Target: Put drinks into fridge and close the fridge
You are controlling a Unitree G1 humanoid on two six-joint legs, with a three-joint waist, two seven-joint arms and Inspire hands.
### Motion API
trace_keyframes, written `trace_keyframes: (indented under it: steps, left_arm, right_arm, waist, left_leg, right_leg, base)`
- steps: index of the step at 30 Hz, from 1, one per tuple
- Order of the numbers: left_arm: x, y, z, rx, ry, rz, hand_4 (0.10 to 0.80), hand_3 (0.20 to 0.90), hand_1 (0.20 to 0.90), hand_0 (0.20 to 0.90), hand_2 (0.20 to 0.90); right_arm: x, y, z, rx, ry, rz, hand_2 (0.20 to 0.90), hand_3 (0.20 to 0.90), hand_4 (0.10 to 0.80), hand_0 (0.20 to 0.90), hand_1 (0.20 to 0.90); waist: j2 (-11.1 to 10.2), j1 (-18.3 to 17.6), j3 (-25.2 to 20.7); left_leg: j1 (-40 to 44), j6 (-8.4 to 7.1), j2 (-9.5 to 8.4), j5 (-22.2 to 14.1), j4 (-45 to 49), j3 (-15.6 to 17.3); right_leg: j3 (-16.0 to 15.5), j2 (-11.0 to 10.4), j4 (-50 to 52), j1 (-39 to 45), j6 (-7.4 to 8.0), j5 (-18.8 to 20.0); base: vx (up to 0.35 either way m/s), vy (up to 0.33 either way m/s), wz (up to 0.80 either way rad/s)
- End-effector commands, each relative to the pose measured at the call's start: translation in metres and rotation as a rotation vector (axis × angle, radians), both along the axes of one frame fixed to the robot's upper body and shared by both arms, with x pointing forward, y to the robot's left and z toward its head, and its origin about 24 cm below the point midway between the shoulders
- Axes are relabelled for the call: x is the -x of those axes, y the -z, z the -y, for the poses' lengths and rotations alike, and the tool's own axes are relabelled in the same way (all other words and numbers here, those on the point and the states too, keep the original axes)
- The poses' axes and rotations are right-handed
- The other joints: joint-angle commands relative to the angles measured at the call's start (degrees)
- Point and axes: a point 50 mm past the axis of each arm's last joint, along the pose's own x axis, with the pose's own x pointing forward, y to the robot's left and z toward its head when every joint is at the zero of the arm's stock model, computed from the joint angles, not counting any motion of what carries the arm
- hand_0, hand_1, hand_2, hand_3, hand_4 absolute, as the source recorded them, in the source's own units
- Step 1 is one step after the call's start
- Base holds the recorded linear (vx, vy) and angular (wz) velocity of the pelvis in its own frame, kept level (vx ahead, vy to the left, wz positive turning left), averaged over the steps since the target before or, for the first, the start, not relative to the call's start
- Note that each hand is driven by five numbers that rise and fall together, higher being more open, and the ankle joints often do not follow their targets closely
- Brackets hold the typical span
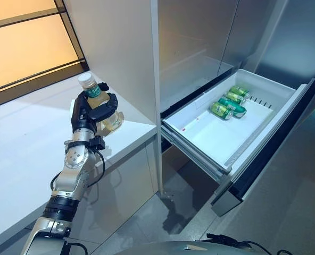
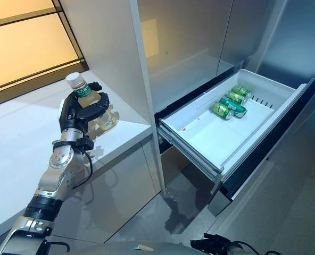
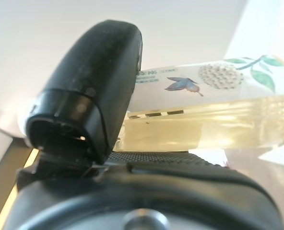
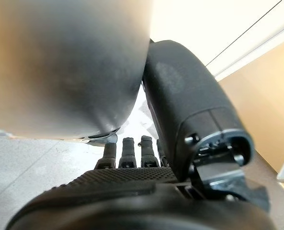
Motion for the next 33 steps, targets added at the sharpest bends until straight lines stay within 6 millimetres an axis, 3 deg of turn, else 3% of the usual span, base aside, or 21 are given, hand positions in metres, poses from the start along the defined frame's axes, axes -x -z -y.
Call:
trace_keyframes:
  steps: [1,6,11,15,18,22,23,24,33]
  left_arm:
    - [0.003,-0.077,0.005,0.109,0.105,0.449,0.100,0.200,0.300,0.300,0.300]
    - [0.025,-0.120,0.033,0.100,0.328,0.702,0.100,0.200,0.300,0.300,0.300]
    - [0.036,-0.132,0.057,0.080,0.580,0.773,0.100,0.200,0.300,0.300,0.300]
    - [0.038,-0.129,0.066,0.080,0.695,0.760,0.100,0.200,0.300,0.300,0.300]
    - [0.044,-0.118,0.074,0.087,0.842,0.721,0.100,0.200,0.300,0.300,0.300]
    - [0.049,-0.107,0.080,0.031,0.910,0.694,0.100,0.200,0.300,0.300,0.300]
    - [0.049,-0.106,0.081,0.029,0.919,0.688,0.100,0.200,0.300,0.300,0.300]
    - [0.049,-0.099,0.084,0.026,0.959,0.663,0.100,0.200,0.300,0.300,0.300]
    - [0.042,-0.080,0.106,0.017,1.037,0.514,0.100,0.200,0.300,0.300,0.300]
  right_arm:
    - [-0.018,-0.007,-0.004,-0.037,-0.062,0.122,0.900,0.900,0.800,0.900,0.900]
    - [-0.059,-0.028,-0.033,-0.172,-0.184,0.330,0.900,0.900,0.800,0.900,0.900]
    - [-0.084,-0.057,-0.069,-0.390,-0.183,0.492,0.900,0.900,0.800,0.900,0.900]
    - [-0.096,-0.080,-0.085,-0.494,-0.208,0.601,0.900,0.900,0.800,0.900,0.900]
    - [-0.119,-0.124,-0.094,-0.568,-0.291,0.801,0.900,0.900,0.800,0.900,0.900]
    - [-0.146,-0.190,-0.090,-0.618,-0.408,1.067,0.900,0.900,0.800,0.900,0.900]
    - [-0.148,-0.196,-0.089,-0.621,-0.421,1.095,0.900,0.900,0.800,0.900,0.900]
    - [-0.157,-0.227,-0.087,-0.648,-0.484,1.201,0.900,0.900,0.800,0.900,0.900]
    - [-0.168,-0.288,-0.097,-0.793,-0.664,1.312,0.900,0.900,0.800,0.900,0.900]
  waist:
    - [0.8,-0.8,-1.3]
    - [0.2,-0.8,-1.0]
    - [-0.1,-1.4,-0.7]
    - [-0.2,-1.9,-0.5]
    - [-0.2,-2.5,-0.3]
    - [-0.2,-2.9,-0.1]
    - [-0.2,-2.9,-0.1]
    - [-0.2,-2.9,-0.2]
    - [-0.5,-3.0,-0.9]
  left_leg:
    - [-1.4,2.73,-2.61,-7.0,3.1,1.2]
    - [-1.8,2.56,-2.49,-6.5,2.8,0.6]
    - [-1.9,2.40,-2.47,-6.1,2.4,0.2]
    - [-2.0,2.34,-2.43,-6.0,2.5,0.3]
    - [-1.9,2.35,-2.37,-5.7,2.2,0.5]
    - [-1.8,2.46,-2.36,-5.5,2.1,1.0]
    - [-1.8,2.48,-2.37,-5.4,2.1,1.1]
    - [-1.9,2.60,-2.40,-5.5,2.1,1.5]
    - [-2.2,2.73,-2.34,-5.5,2.4,2.5]
  right_leg:
    - [2.2,3.4,6.5,-4.9,0.51,-4.2]
    - [1.8,3.4,6.5,-5.1,0.41,-4.1]
    - [1.4,3.5,6.3,-5.2,0.46,-3.9]
    - [1.5,3.4,6.2,-5.3,0.59,-3.6]
    - [1.7,3.4,5.7,-5.4,0.77,-3.1]
    - [2.3,3.5,5.3,-5.5,0.90,-2.4]
    - [2.4,3.5,5.2,-5.5,0.91,-2.4]
    - [2.8,3.5,5.0,-5.6,0.99,-2.0]
    - [3.6,3.3,4.3,-5.9,1.15,-1.2]
  base:
    - [0.000,0.000,0.00]
    - [-0.020,-0.021,0.00]
    - [-0.048,-0.042,0.00]
    - [-0.046,-0.030,0.00]
    - [-0.057,-0.032,-0.01]
    - [-0.057,-0.007,-0.07]
    - [-0.062,0.009,-0.13]
    - [-0.045,0.009,-0.12]
    - [-0.029,0.003,-0.09]
